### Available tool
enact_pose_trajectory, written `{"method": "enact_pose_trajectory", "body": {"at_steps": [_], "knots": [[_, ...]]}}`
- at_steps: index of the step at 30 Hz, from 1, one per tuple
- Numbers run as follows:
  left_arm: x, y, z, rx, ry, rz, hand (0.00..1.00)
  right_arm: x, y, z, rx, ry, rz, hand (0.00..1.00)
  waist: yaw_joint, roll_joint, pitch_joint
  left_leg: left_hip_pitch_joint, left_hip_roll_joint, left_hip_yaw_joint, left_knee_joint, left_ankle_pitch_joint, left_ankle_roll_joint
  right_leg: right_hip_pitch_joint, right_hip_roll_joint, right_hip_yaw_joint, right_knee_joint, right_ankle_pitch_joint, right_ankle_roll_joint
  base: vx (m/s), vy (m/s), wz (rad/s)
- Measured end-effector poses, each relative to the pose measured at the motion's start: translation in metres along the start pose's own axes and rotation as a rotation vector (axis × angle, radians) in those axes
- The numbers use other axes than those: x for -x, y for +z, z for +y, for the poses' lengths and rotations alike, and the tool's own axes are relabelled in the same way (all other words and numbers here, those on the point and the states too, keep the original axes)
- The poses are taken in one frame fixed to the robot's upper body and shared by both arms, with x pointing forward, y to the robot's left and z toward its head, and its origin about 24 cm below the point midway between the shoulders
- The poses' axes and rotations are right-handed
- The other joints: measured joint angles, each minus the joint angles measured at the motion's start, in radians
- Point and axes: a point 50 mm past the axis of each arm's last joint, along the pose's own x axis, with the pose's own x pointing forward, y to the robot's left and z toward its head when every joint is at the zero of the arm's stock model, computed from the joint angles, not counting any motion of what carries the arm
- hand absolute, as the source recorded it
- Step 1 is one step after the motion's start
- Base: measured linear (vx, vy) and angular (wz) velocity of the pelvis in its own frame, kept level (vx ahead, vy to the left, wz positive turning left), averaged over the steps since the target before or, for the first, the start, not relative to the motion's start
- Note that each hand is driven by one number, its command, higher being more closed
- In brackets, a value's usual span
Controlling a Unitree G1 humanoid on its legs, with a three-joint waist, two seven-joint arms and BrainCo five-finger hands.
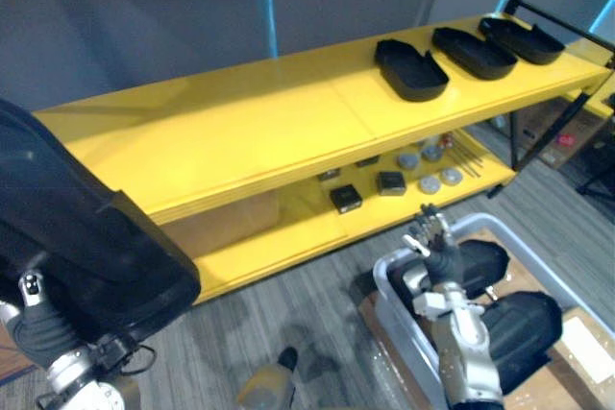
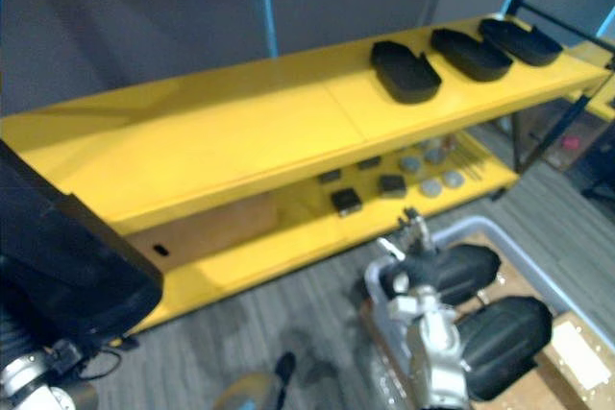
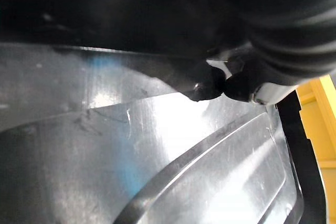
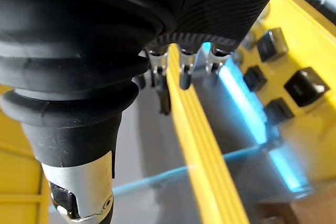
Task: Walk over and take plastic housings, then place them on the shelf
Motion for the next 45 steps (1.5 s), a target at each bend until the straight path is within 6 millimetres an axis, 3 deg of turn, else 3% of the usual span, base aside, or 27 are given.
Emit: {"method": "enact_pose_trajectory", "body": {"at_steps": [2,3,5,6,8,9,10,13,16,18,19,20,23,24,27,34,35,37,38,39,40,42,43,45], "knots": [[-0.003,0.002,0.006,-0.018,0.021,-0.017,1.00,0.000,0.002,0.001,-0.004,0.001,-0.024,0.00,0.003,-0.013,-0.003,-0.039,-0.007,0.005,0.053,-0.016,0.016,-0.004,0.000,0.000,0.000,-0.010,-0.016,0.05,0.045,0.11],[-0.004,0.005,0.011,-0.034,0.038,-0.032,1.00,0.000,0.002,0.002,-0.011,-0.003,-0.030,0.00,0.003,-0.032,-0.007,-0.057,-0.016,0.023,0.096,-0.045,0.034,-0.004,-0.003,0.004,-0.003,-0.023,-0.039,0.12,0.057,0.14],[-0.005,0.007,0.014,-0.043,0.049,-0.046,1.00,0.003,0.000,0.002,-0.018,-0.017,-0.027,0.00,0.007,-0.065,-0.020,-0.059,-0.031,0.034,0.116,-0.091,0.033,0.003,-0.013,0.011,0.035,-0.007,-0.050,0.23,0.077,0.18],[-0.004,0.004,0.011,-0.030,0.047,-0.036,1.00,0.004,-0.001,0.001,-0.015,-0.022,-0.024,0.00,0.006,-0.051,-0.028,-0.060,-0.025,0.013,0.127,-0.097,0.041,-0.065,-0.021,0.052,0.176,0.047,-0.044,0.22,0.171,0.29],[-0.008,0.008,0.008,-0.052,0.017,-0.065,1.00,0.004,0.000,0.002,-0.023,-0.036,-0.032,0.00,0.000,-0.048,-0.033,-0.039,-0.014,-0.012,0.097,-0.100,0.058,-0.174,-0.022,0.142,0.373,0.137,-0.020,0.15,0.232,0.31],[-0.010,0.009,0.006,-0.060,0.004,-0.075,1.00,0.003,0.002,0.001,-0.019,-0.044,-0.051,0.00,-0.003,-0.051,-0.035,-0.010,-0.015,-0.028,0.071,-0.095,0.071,-0.219,-0.028,0.161,0.467,0.132,-0.030,0.15,0.185,0.28],[-0.012,0.009,0.003,-0.051,0.003,-0.081,1.00,0.003,0.005,-0.002,0.001,-0.052,-0.074,0.00,-0.005,-0.045,-0.033,0.030,-0.009,-0.041,0.050,-0.090,0.072,-0.239,-0.021,0.162,0.503,0.078,-0.034,0.09,0.113,0.25],[-0.015,0.009,-0.007,-0.006,-0.001,-0.093,1.00,0.006,0.022,-0.014,0.041,-0.093,-0.154,0.00,-0.033,-0.021,-0.035,0.088,0.003,-0.103,0.012,-0.090,0.071,-0.261,0.042,0.169,0.409,0.019,-0.045,-0.01,0.059,0.56],[-0.015,0.007,-0.015,0.017,-0.021,-0.075,1.00,0.006,0.040,-0.021,0.078,-0.099,-0.230,0.00,-0.046,-0.019,-0.034,0.120,0.003,-0.139,-0.005,-0.094,0.065,-0.283,0.057,0.190,0.314,0.021,-0.043,0.10,-0.041,0.47],[-0.013,0.005,-0.020,0.027,-0.037,-0.063,1.00,0.006,0.053,-0.022,0.089,-0.089,-0.283,0.00,-0.051,-0.032,-0.043,0.124,-0.002,-0.141,-0.002,-0.102,0.052,-0.281,0.054,0.194,0.210,0.066,-0.037,0.14,-0.109,0.47],[-0.012,0.005,-0.021,0.028,-0.043,-0.058,1.00,0.005,0.060,-0.020,0.079,-0.080,-0.317,0.00,-0.051,-0.056,-0.056,0.123,-0.020,-0.136,-0.001,-0.117,0.034,-0.272,0.039,0.193,0.136,0.195,-0.051,0.15,-0.197,0.23],[-0.010,0.002,-0.022,0.030,-0.040,-0.035,1.00,0.003,0.064,-0.019,0.074,-0.072,-0.333,0.00,-0.048,-0.071,-0.068,0.130,-0.022,-0.132,0.004,-0.135,0.021,-0.230,0.037,0.193,0.076,0.178,-0.014,0.13,-0.221,0.11],[-0.007,0.000,-0.022,0.015,-0.047,-0.020,1.00,-0.002,0.071,-0.018,0.079,-0.057,-0.357,0.00,-0.027,-0.038,-0.073,0.115,0.009,-0.100,0.029,-0.175,0.015,-0.159,0.076,0.187,-0.080,0.186,0.004,0.05,-0.202,-0.23],[-0.006,0.001,-0.023,0.009,-0.047,-0.019,1.00,-0.002,0.072,-0.020,0.083,-0.057,-0.360,0.00,-0.027,-0.018,-0.082,0.106,0.025,-0.077,0.028,-0.177,0.016,-0.156,0.089,0.184,-0.102,0.197,-0.002,0.02,-0.125,-0.10],[-0.006,0.003,-0.026,0.027,-0.047,-0.024,1.00,-0.004,0.075,-0.021,0.068,-0.056,-0.372,0.00,-0.031,0.008,-0.099,0.105,0.035,-0.055,0.026,-0.174,0.012,-0.146,0.098,0.183,-0.125,0.206,-0.006,0.06,-0.055,-0.01],[-0.007,0.002,-0.028,0.024,-0.041,-0.019,1.00,-0.016,0.086,-0.010,0.052,0.001,-0.429,0.00,-0.026,-0.006,-0.115,0.117,0.015,-0.067,0.012,-0.150,-0.022,-0.088,0.079,0.112,-0.161,0.206,-0.005,0.05,0.002,0.31],[-0.007,0.001,-0.029,0.022,-0.045,-0.006,1.00,-0.016,0.087,-0.010,0.052,0.000,-0.431,0.00,-0.029,-0.008,-0.115,0.115,0.007,-0.039,-0.001,-0.126,-0.039,-0.068,0.066,0.069,-0.163,0.206,-0.005,0.02,0.019,1.10],[-0.007,0.002,-0.031,0.027,-0.057,-0.008,1.00,-0.016,0.087,-0.011,0.048,-0.009,-0.434,0.00,-0.040,-0.001,-0.116,0.105,0.048,0.125,-0.030,-0.138,-0.001,-0.030,0.055,-0.016,-0.172,0.206,-0.004,0.00,0.013,1.34],[-0.007,0.001,-0.032,0.029,-0.071,-0.007,1.00,-0.015,0.087,-0.014,0.047,-0.032,-0.434,0.00,-0.054,0.001,-0.118,0.088,0.106,0.293,-0.018,-0.139,0.001,-0.010,0.048,-0.087,-0.174,0.206,-0.004,-0.02,0.005,1.19],[-0.006,0.001,-0.034,0.032,-0.081,-0.006,1.00,-0.015,0.087,-0.015,0.048,-0.043,-0.435,0.00,-0.057,0.005,-0.120,0.080,0.127,0.354,-0.013,-0.139,0.001,-0.004,0.043,-0.118,-0.174,0.206,-0.004,-0.01,0.042,1.65],[-0.006,0.002,-0.035,0.035,-0.113,-0.008,1.00,-0.013,0.089,-0.022,0.053,-0.085,-0.443,0.00,-0.066,0.012,-0.124,0.073,0.160,0.485,-0.018,-0.138,0.003,0.008,0.024,-0.185,-0.172,0.205,-0.004,0.02,0.081,1.41],[-0.007,0.002,-0.037,0.044,-0.142,-0.009,1.00,-0.011,0.092,-0.028,0.059,-0.122,-0.460,0.00,-0.083,0.025,-0.130,0.067,0.166,0.558,-0.032,-0.119,0.017,0.012,0.004,-0.235,-0.159,0.204,-0.002,0.04,0.139,1.37],[-0.007,0.003,-0.040,0.054,-0.168,-0.018,1.00,-0.010,0.093,-0.033,0.069,-0.145,-0.473,0.00,-0.087,0.047,-0.124,0.066,0.154,0.566,-0.061,-0.029,0.023,0.013,-0.009,-0.248,-0.144,0.200,0.003,0.05,0.228,1.03],[-0.009,0.003,-0.040,0.060,-0.180,-0.023,1.00,-0.013,0.086,-0.034,0.063,-0.155,-0.448,0.00,-0.081,0.036,-0.117,0.077,0.121,0.565,-0.079,-0.015,0.039,0.016,-0.037,-0.244,-0.137,0.192,0.008,0.06,0.207,0.39]]}}
